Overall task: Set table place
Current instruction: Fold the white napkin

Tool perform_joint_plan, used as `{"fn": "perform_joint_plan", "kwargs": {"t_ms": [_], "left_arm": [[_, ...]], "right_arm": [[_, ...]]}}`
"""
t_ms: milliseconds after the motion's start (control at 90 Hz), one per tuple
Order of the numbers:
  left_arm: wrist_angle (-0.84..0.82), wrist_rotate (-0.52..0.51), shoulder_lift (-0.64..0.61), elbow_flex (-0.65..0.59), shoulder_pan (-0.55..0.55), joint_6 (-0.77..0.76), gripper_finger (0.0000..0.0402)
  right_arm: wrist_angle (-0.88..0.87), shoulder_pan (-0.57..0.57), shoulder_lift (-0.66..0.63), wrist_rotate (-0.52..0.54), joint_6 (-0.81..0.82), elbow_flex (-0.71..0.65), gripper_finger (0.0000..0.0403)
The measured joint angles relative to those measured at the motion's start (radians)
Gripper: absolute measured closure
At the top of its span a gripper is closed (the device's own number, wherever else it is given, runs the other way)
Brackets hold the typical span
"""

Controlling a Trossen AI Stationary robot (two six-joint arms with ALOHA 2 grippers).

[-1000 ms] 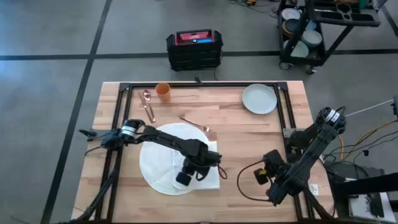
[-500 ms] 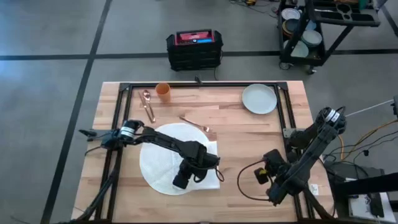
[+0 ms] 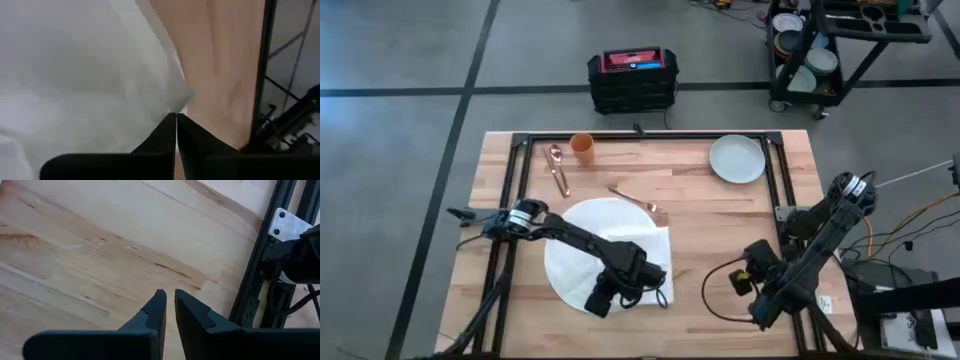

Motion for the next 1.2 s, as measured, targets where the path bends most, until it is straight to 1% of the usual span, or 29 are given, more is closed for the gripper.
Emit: {"fn": "perform_joint_plan", "kwargs": {"t_ms": [200, 256, 322, 378, 433, 489, 556, 633, 689, 778, 889, 956, 1056, 1133, 1200], "left_arm": [[-0.103, -0.002, -0.018, 0.0, -0.027, 0.0, 0.0402], [-0.132, -0.03, -0.031, 0.0, -0.03, 0.0, 0.0402], [-0.137, -0.153, -0.058, -0.005, -0.029, -0.007, 0.0401], [-0.109, -0.315, -0.088, -0.009, -0.024, -0.049, 0.0401], [-0.036, -0.46, -0.126, -0.013, -0.01, -0.125, 0.0401], [0.066, -0.538, -0.175, -0.021, 0.017, -0.196, 0.0401], [0.195, -0.587, -0.251, -0.046, 0.054, -0.293, 0.0401], [0.364, -0.629, -0.366, -0.13, 0.104, -0.4, 0.0401], [0.455, -0.656, -0.455, -0.217, 0.136, -0.474, 0.0401], [0.547, -0.666, -0.592, -0.374, 0.179, -0.573, 0.0401], [0.638, -0.664, -0.749, -0.565, 0.207, -0.681, 0.0399], [0.683, -0.659, -0.819, -0.655, 0.215, -0.715, 0.0394], [0.707, -0.657, -0.893, -0.749, 0.214, -0.742, 0.0385], [0.706, -0.658, -0.934, -0.799, 0.214, -0.741, 0.0377], [0.705, -0.665, -0.962, -0.842, 0.217, -0.725, 0.0369]], "right_arm": [[-0.007, 0.0, 0.0, 0.0, 0.001, 0.0, 0.0374], [-0.007, 0.0, 0.0, 0.0, 0.002, 0.0, 0.0373], [-0.012, 0.0, 0.0, 0.003, 0.005, 0.0, 0.0374], [-0.022, 0.0, 0.0, 0.033, 0.021, 0.0, 0.0375], [-0.024, 0.0, -0.001, 0.079, 0.041, 0.0, 0.0374], [-0.022, -0.001, -0.005, 0.125, 0.047, 0.0, 0.0373], [-0.024, -0.009, -0.008, 0.151, 0.054, 0.0, 0.0373], [-0.009, -0.026, -0.008, 0.157, 0.08, -0.008, 0.0375], [0.04, -0.042, -0.01, 0.157, 0.072, -0.019, 0.0375], [0.21, -0.077, -0.02, 0.156, -0.021, -0.056, 0.0372], [0.484, -0.142, -0.043, 0.16, -0.13, -0.128, 0.0369], [0.604, -0.189, -0.044, 0.167, -0.137, -0.176, 0.0369], [0.711, -0.275, -0.044, 0.183, -0.095, -0.246, 0.0364], [0.799, -0.354, -0.044, 0.17, -0.135, -0.291, 0.0349], [0.882, -0.427, -0.044, 0.124, -0.204, -0.32, 0.0329]]}}
